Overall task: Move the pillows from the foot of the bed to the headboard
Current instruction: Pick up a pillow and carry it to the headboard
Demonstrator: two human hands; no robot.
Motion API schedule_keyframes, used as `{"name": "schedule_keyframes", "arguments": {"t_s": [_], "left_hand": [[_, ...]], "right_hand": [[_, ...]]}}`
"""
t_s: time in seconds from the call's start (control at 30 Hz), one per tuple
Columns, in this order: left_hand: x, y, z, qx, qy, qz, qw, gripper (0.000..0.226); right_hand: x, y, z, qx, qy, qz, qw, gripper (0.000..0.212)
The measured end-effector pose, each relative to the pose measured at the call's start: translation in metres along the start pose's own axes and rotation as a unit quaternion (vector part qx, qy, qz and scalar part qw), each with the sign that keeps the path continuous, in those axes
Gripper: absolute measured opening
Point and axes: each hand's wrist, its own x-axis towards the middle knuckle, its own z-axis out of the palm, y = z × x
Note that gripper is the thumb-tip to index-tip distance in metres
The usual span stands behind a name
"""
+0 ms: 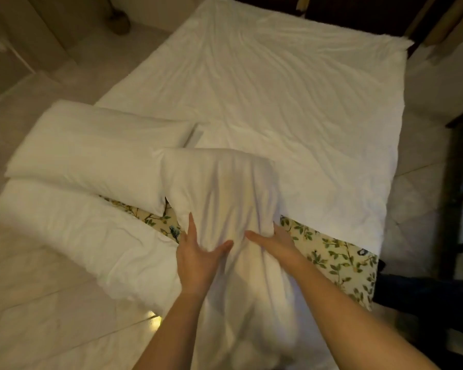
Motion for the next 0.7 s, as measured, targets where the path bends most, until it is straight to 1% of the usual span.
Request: {"name": "schedule_keyframes", "arguments": {"t_s": [0.1,0.13,0.17,0.27,0.33,0.47,0.53,0.6,0.7], "left_hand": [[0.011,-0.04,0.0,0.002,-0.015,-0.023,1.0,0.125],[0.015,-0.056,0.002,0.0,-0.024,-0.037,0.999,0.124],[0.019,-0.073,0.003,-0.003,-0.032,-0.05,0.998,0.123],[0.028,-0.119,0.005,-0.007,-0.055,-0.079,0.995,0.123],[0.034,-0.137,0.004,-0.012,-0.07,-0.087,0.994,0.126],[0.054,-0.156,0.004,-0.029,-0.074,-0.098,0.992,0.138],[0.06,-0.159,0.004,-0.041,-0.086,-0.096,0.991,0.143],[0.061,-0.156,0.005,-0.054,-0.097,-0.078,0.991,0.137],[0.053,-0.144,0.007,-0.06,-0.088,-0.048,0.993,0.122]], "right_hand": [[-0.006,0.016,0.024,-0.033,-0.017,0.007,0.999,0.1],[-0.003,0.028,0.032,-0.05,-0.022,0.012,0.998,0.097],[0.0,0.039,0.04,-0.072,-0.017,0.014,0.997,0.1],[0.024,0.076,0.059,-0.14,0.026,0.042,0.989,0.128],[0.024,0.08,0.064,-0.151,0.047,0.051,0.986,0.135],[0.025,0.083,0.064,-0.142,0.082,0.019,0.986,0.13],[0.033,0.088,0.068,-0.101,0.083,0.012,0.991,0.129],[0.039,0.094,0.075,-0.049,0.069,-0.002,0.996,0.128],[0.027,0.086,0.088,-0.065,0.082,-0.031,0.994,0.121]]}}
